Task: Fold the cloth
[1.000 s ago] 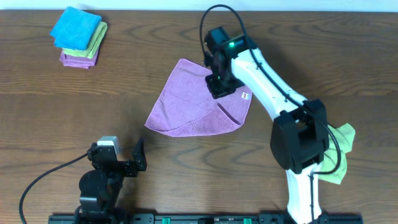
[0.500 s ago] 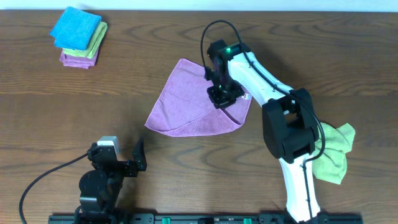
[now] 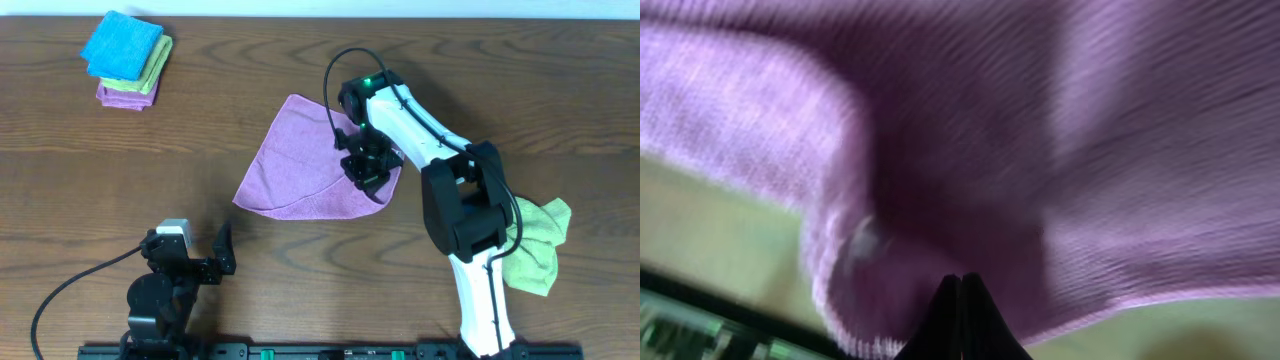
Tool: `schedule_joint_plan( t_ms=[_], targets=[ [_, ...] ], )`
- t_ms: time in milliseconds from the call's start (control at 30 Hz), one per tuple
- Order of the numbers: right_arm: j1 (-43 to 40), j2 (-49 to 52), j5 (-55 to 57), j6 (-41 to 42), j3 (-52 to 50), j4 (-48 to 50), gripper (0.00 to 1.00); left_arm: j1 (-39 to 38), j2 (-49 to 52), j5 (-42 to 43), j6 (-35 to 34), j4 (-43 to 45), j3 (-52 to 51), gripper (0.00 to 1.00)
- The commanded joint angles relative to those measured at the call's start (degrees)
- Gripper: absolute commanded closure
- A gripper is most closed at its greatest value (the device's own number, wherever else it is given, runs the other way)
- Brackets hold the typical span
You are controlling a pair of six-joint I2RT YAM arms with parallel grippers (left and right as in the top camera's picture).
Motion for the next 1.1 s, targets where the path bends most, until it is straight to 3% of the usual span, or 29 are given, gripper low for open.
schedule_joint_plan(
  t_ms=[0,500,1067],
  targets=[
    [1.16,0.79,-4.2,-4.26,-0.44,-1.79,0.98,0.24,-0.33,-0.2,-0.04,-0.2,-1.2,0.05],
    [9.88,0.79,-8.66,-10.86,-0.44,-10.58,0.98,0.24,-0.33,-0.2,-0.04,-0.2,-1.2,0.05],
    [13.09,0.79,-8.66,-9.25,-8.83,-10.4,0.99,0.24,-0.33,-0.22,-0.04,-0.2,-1.2,0.05]
  ],
)
